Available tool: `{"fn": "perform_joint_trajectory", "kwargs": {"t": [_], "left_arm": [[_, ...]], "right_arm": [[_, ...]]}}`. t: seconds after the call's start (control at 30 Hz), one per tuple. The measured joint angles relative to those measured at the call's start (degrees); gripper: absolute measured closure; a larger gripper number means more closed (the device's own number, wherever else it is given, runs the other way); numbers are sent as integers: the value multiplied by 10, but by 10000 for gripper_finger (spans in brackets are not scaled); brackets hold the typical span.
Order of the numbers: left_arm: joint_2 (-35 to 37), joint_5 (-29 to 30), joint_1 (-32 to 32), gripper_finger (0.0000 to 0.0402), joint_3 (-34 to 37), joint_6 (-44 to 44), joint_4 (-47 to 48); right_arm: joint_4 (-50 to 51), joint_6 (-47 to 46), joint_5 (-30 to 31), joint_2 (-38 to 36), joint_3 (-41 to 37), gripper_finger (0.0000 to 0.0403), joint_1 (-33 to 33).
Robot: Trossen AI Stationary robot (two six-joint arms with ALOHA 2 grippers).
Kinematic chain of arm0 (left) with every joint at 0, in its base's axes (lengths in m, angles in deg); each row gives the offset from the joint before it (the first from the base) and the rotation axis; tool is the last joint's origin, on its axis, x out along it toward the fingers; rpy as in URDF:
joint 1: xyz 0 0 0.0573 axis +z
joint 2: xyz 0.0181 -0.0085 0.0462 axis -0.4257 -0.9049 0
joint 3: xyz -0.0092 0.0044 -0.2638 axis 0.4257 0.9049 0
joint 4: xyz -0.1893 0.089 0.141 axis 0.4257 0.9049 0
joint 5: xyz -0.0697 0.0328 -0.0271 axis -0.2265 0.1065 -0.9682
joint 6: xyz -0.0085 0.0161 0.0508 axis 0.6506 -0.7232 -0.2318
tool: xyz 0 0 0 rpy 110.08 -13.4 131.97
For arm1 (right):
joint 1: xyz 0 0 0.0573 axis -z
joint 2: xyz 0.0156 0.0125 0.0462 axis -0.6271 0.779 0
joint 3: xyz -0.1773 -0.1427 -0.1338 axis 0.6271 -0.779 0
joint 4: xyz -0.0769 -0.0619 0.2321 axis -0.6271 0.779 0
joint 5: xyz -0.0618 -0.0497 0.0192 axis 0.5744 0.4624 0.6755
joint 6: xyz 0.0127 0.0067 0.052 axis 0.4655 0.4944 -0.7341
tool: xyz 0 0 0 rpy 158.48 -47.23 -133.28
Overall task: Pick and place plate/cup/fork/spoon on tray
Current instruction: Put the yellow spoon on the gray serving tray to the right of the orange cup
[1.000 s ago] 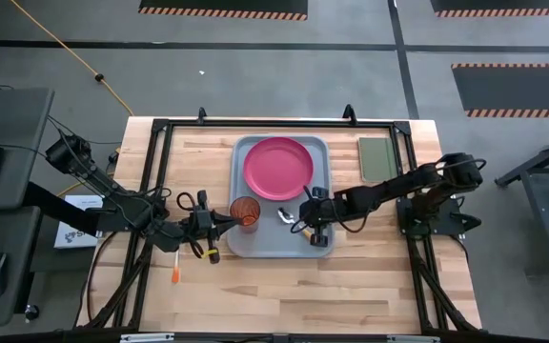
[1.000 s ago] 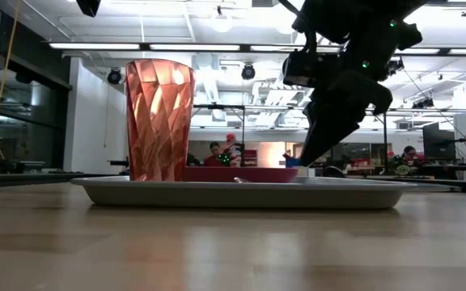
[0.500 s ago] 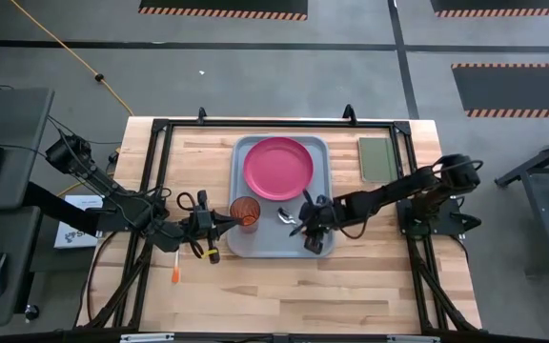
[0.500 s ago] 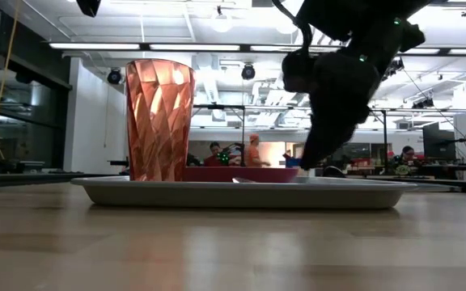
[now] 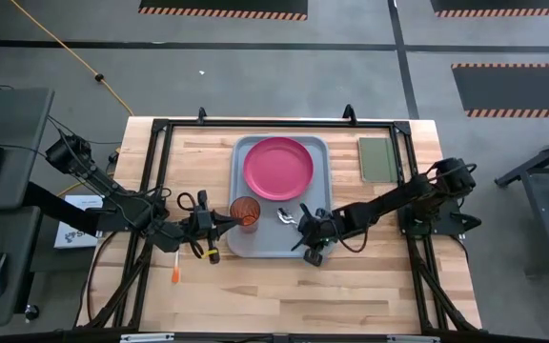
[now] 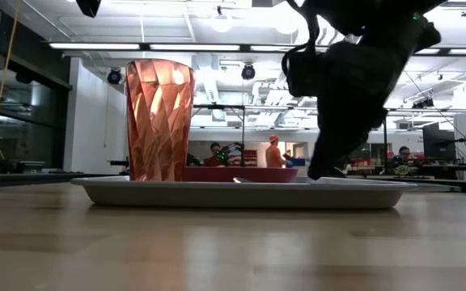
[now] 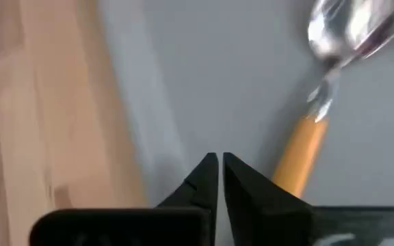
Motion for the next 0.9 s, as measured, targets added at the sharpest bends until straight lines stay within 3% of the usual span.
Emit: {"fn": "perform_joint_trajectory", "kwargs": {"t": [0.47, 0.9], "left_arm": [[0, 0, 0, 402, 0, 0, 1], [0, 0, 0, 402, 0, 0, 1]], "right_arm": [[58, 12, 6, 19, 0, 401, 11], [211, 91, 39, 21, 45, 403, 33]]}}
